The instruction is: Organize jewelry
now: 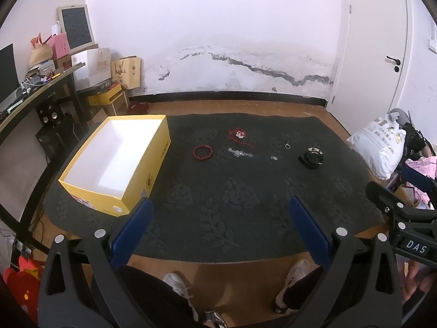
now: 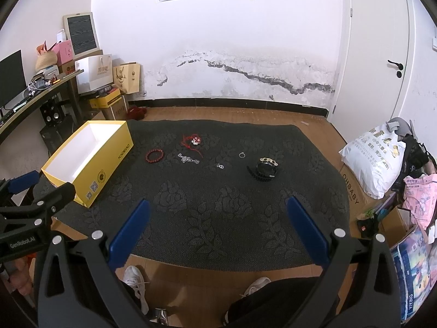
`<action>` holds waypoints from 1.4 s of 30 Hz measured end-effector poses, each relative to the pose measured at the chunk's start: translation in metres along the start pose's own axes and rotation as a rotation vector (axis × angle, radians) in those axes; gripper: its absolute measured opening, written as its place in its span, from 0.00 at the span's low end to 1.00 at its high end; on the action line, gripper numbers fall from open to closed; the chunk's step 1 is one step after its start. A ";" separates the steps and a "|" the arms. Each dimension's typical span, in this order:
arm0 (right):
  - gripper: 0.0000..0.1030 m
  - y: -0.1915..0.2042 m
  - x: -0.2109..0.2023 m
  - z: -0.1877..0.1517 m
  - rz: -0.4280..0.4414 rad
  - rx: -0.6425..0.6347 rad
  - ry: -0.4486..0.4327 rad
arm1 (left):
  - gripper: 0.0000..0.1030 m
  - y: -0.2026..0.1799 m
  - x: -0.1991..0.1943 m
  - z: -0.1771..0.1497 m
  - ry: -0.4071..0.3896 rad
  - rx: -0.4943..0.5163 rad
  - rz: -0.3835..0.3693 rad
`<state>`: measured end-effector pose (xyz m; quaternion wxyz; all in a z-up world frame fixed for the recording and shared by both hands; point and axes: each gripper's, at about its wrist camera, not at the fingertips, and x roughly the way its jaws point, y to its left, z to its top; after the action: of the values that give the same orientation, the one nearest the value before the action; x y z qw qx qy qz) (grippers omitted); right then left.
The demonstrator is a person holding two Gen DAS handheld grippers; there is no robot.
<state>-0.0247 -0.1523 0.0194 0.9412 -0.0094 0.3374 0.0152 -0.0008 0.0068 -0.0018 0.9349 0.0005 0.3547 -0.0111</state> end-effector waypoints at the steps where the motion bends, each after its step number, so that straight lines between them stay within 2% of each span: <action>1: 0.94 0.000 0.000 0.000 -0.001 0.000 0.000 | 0.94 0.000 0.000 0.000 -0.001 0.001 0.000; 42: 0.94 0.000 0.000 0.002 0.002 -0.005 0.000 | 0.94 0.003 0.001 -0.003 -0.002 -0.004 0.003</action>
<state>-0.0237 -0.1520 0.0211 0.9411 -0.0116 0.3376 0.0170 -0.0020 0.0102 -0.0051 0.9352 -0.0007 0.3540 -0.0089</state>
